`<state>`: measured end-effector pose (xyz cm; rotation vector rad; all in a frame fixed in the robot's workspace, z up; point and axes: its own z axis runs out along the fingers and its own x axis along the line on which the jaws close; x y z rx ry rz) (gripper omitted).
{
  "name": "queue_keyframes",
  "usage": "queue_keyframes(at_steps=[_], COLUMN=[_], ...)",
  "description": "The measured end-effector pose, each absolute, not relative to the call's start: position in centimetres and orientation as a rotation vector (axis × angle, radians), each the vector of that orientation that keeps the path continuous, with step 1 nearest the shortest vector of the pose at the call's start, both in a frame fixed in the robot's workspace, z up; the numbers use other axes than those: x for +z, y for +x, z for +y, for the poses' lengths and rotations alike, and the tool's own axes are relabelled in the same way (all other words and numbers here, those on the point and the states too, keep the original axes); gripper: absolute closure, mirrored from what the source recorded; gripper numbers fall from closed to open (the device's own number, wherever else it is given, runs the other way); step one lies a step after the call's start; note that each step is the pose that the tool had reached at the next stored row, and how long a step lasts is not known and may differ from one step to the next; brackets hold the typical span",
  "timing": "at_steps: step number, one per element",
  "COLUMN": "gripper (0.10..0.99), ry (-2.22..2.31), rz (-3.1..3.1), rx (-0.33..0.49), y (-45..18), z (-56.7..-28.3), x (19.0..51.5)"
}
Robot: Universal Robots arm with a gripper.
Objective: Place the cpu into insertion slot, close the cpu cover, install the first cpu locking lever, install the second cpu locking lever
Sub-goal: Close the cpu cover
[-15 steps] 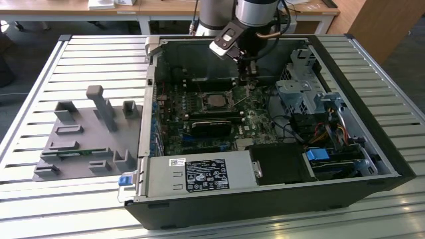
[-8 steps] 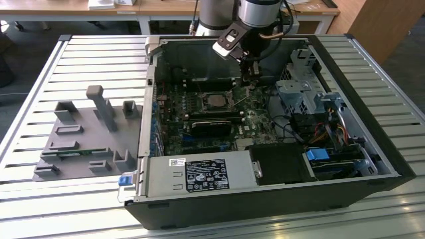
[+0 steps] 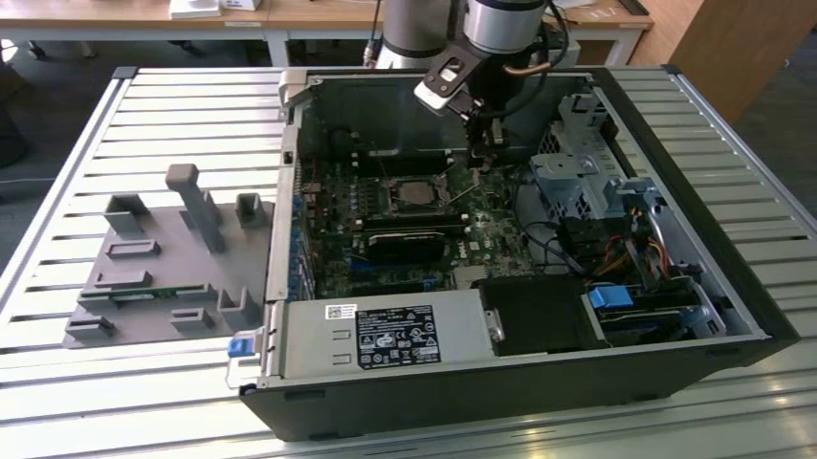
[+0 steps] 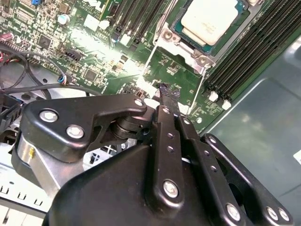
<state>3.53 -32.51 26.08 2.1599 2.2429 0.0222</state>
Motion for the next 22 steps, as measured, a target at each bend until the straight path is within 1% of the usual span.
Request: queue_keyframes(at_steps=[22], gripper=[0.98], ry=[2.153], rz=[2.23], rx=[-0.001], y=[5.2], z=[-31.4], x=[25.5])
